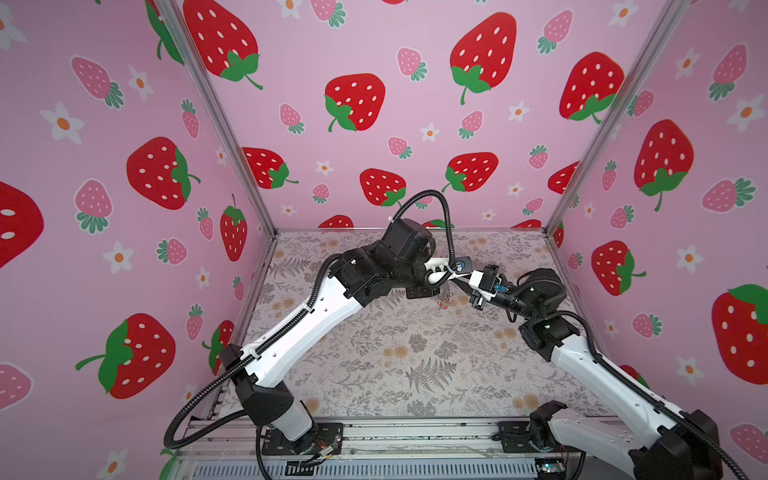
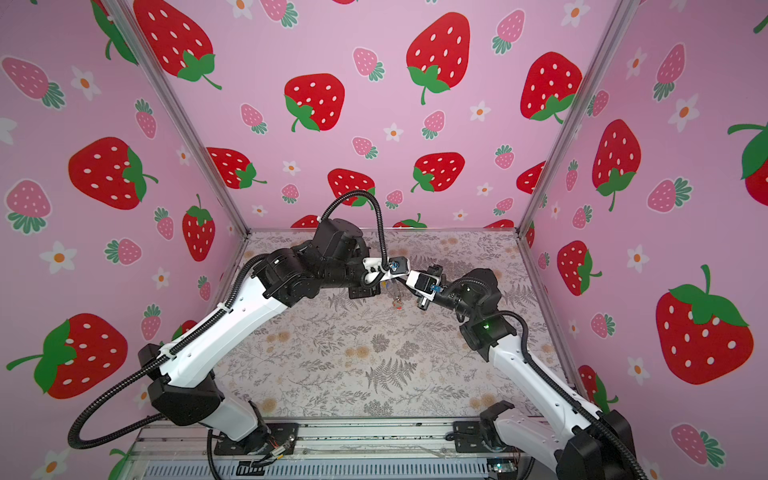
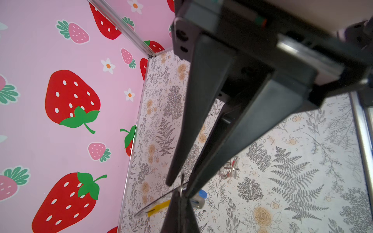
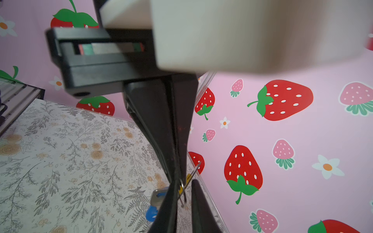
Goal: Put the keys on the keyring
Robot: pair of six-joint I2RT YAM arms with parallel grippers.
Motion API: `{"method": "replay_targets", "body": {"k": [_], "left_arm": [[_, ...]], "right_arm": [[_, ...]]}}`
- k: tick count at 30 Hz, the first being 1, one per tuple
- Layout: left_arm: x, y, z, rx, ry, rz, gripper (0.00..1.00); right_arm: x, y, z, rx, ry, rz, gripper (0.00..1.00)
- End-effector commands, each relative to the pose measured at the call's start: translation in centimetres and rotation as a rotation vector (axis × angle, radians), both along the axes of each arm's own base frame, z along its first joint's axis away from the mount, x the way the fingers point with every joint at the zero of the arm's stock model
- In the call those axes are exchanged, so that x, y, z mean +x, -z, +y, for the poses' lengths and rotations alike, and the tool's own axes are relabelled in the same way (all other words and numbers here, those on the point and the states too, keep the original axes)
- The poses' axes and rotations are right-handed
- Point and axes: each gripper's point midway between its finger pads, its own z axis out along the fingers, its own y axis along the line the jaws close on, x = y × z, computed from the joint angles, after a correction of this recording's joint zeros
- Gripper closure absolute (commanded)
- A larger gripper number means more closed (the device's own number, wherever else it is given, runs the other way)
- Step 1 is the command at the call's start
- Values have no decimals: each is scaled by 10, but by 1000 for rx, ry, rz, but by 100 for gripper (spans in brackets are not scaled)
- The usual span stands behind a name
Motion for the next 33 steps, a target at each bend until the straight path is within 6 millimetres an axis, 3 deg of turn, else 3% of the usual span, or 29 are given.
{"method": "replay_targets", "body": {"k": [1,5,20,23,31,32,33], "left_arm": [[-6,-19,-4,-40,35,-23,100],[-7,-21,-4,-48,36,-27,100],[-11,-27,-2,-91,51,-36,100],[-12,-28,-2,-100,52,-36,100],[-11,-24,-1,-105,46,-29,100],[-11,-24,-1,-106,44,-30,99],[-10,-24,0,-110,40,-31,89]], "right_arm": [[0,-2,0,11,3,-12,84],[1,-1,1,9,6,-7,90],[4,7,0,2,21,7,92],[4,8,0,-1,20,12,99],[-1,-3,-1,52,4,6,100],[-1,-3,-1,58,1,8,100],[-2,-5,-1,63,-3,6,100]]}}
